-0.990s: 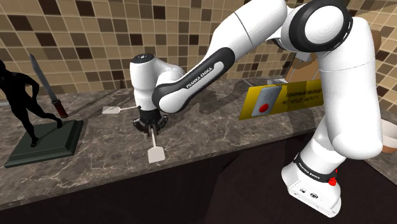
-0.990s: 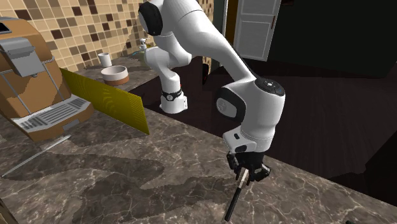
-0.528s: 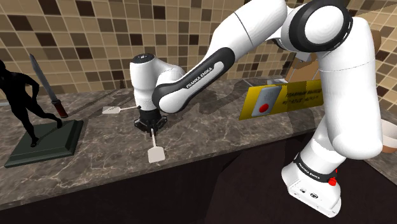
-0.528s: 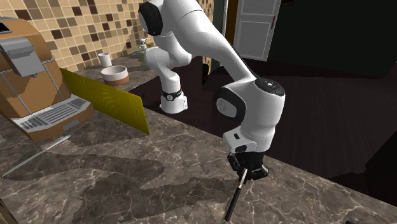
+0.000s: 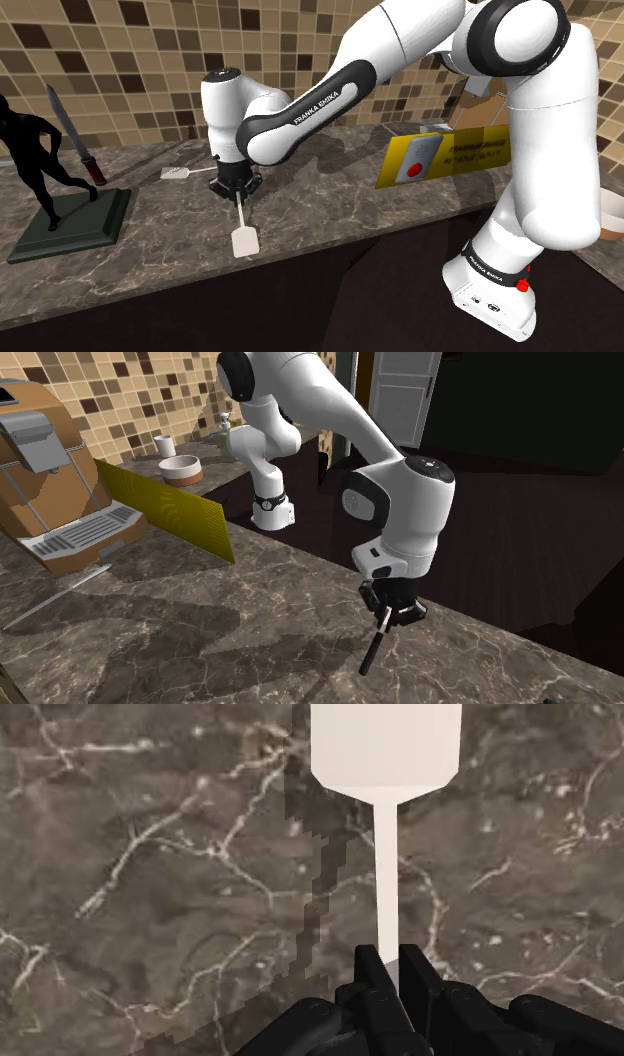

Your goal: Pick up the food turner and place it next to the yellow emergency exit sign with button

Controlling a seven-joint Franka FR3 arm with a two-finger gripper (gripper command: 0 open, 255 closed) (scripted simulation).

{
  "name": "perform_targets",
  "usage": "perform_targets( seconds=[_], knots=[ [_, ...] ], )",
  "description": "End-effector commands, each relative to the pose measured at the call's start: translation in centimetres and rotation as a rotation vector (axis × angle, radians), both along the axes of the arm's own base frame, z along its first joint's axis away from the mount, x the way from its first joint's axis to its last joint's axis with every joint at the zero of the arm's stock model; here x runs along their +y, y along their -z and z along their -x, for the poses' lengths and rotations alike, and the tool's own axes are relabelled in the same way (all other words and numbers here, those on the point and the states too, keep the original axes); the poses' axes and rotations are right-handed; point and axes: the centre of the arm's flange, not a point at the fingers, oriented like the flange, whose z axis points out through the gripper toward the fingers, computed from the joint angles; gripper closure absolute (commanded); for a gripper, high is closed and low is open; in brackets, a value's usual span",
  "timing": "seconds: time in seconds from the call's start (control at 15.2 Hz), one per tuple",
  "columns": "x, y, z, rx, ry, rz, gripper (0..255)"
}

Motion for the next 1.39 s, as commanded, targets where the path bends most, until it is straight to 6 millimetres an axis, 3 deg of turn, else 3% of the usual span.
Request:
perform_targets(
  seconds=[0.0, 1.32],
  knots=[
    [0.0, -1.1, -0.1, 0.0, 0.0, 0.0, 255],
    [0.0, -11.7, -0.1, 0.0, 0.0, 0.0, 255]
  ],
)
